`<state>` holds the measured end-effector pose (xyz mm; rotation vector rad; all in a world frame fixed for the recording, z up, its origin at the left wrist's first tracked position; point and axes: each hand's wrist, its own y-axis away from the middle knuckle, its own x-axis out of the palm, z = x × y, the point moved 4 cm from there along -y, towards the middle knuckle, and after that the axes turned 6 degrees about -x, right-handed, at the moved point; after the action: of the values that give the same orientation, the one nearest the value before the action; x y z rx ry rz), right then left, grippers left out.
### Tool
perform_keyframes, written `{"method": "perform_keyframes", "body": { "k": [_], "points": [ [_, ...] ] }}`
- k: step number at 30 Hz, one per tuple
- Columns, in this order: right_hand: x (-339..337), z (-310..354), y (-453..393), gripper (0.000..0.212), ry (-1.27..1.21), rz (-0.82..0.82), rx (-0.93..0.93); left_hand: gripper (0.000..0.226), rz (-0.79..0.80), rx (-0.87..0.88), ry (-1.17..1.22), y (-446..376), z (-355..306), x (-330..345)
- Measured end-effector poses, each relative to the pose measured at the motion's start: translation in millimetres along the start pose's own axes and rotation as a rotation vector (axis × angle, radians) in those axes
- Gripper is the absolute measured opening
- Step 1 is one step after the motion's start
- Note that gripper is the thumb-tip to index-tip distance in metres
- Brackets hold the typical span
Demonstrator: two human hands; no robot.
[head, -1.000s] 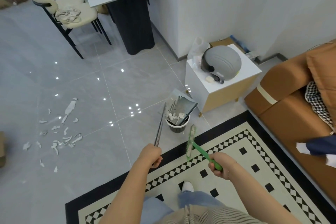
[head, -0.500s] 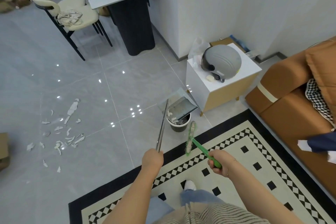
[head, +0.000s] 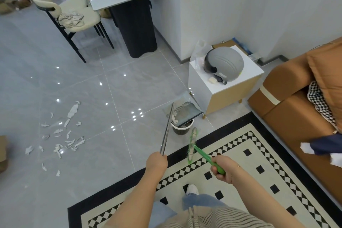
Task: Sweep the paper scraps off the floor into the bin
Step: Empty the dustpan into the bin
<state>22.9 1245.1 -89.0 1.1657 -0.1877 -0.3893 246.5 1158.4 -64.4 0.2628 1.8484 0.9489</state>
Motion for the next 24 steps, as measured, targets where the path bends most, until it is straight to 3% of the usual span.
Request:
{"method": "perform_keyframes", "body": {
  "k": [14, 24],
  "points": [
    [4.4, 12.5, -6.1, 0.028, 0.058, -0.025, 0.002, 0.036, -0.078, 0.041, 0.137, -3.4, -3.6, -14.6],
    [4.9, 11.6, -7.1, 0.022, 0.096, 0.005, 0.005, 0.030, -0.143, 0.061, 0.007, -2.1, 7.2, -18.8]
  ]
}}
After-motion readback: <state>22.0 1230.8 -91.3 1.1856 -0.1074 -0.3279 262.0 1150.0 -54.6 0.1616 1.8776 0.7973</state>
